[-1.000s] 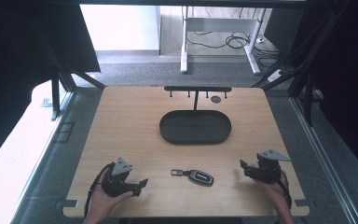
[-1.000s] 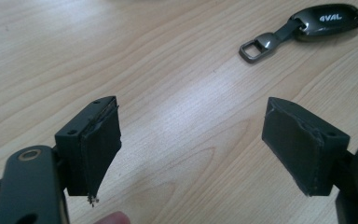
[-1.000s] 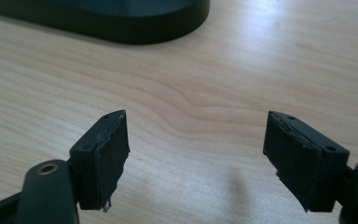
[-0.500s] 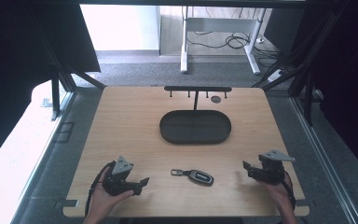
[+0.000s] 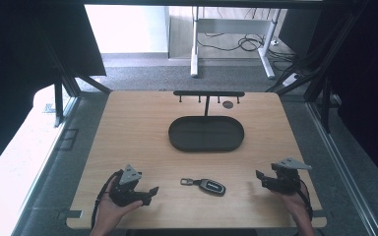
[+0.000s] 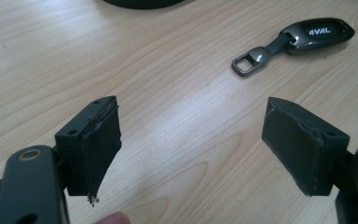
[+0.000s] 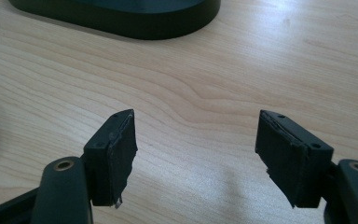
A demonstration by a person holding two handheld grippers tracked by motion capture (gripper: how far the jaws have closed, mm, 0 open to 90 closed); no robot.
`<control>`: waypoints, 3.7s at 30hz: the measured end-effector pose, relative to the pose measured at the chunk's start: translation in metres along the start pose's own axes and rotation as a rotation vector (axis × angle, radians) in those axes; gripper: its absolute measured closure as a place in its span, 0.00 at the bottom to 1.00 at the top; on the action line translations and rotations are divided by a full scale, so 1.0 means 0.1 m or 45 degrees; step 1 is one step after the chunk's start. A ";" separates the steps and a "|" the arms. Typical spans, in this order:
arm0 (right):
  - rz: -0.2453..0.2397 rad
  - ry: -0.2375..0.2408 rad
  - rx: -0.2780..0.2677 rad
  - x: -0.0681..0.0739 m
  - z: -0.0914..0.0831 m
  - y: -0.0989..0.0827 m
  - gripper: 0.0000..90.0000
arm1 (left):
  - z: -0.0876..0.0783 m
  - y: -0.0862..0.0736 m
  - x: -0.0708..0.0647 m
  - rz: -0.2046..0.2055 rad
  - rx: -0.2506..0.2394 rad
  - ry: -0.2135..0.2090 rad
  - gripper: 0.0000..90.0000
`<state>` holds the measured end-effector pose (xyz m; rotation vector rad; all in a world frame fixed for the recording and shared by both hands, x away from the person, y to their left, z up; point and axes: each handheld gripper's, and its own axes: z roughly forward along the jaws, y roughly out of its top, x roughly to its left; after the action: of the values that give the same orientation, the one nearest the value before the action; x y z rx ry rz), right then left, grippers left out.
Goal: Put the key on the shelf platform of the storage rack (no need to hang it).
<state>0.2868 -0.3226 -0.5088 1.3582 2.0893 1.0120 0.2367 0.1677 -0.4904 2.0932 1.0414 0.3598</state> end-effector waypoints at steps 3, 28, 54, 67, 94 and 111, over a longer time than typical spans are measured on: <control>-0.011 0.078 0.000 0.04 -0.03 0.07 0.33 | -0.04 -0.01 0.04 -0.016 -0.004 0.023 0.22; -0.324 0.187 0.202 0.27 -0.12 0.66 0.35 | -0.10 -0.04 0.05 -0.026 -0.001 0.002 0.23; -0.562 0.371 0.358 0.96 0.02 0.96 0.35 | -0.19 -0.04 0.09 -0.045 -0.034 0.017 0.23; -0.639 0.442 0.480 1.28 0.31 0.91 0.35 | -0.20 -0.03 0.09 -0.041 -0.033 0.006 0.23; -0.781 0.465 0.676 1.59 0.75 0.65 0.50 | -0.17 -0.04 0.08 -0.039 -0.031 0.003 0.23; -0.785 0.492 0.731 1.59 0.81 0.67 0.55 | -0.15 -0.04 0.07 -0.030 -0.022 -0.001 0.23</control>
<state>0.3165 -0.1343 -0.5049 0.6427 2.9766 0.4417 0.2307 0.1822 -0.4835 2.0639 1.0587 0.3551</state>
